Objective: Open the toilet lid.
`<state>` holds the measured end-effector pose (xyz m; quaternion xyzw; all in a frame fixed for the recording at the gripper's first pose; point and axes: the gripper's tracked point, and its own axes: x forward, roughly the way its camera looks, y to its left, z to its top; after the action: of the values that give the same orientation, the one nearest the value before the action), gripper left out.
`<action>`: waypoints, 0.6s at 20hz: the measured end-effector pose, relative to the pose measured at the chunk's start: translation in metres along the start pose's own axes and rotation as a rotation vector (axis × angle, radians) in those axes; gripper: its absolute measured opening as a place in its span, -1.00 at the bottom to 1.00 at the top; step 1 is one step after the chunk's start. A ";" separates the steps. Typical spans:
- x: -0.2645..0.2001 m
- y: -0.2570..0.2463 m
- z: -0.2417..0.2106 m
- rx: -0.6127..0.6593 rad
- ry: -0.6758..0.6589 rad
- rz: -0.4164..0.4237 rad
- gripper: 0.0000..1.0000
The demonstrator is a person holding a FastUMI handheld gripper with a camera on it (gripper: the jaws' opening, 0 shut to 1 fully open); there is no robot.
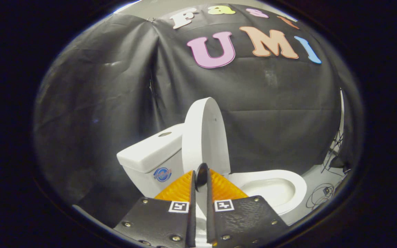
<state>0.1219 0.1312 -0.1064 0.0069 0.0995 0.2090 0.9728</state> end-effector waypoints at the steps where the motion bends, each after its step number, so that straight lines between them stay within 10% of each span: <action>1: -0.001 0.002 0.001 -0.005 -0.005 0.014 -0.74; 12: -0.003 -0.006 0.007 -0.072 -0.041 0.046 -0.42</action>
<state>0.1228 0.1250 -0.0994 -0.0214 0.0717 0.2346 0.9692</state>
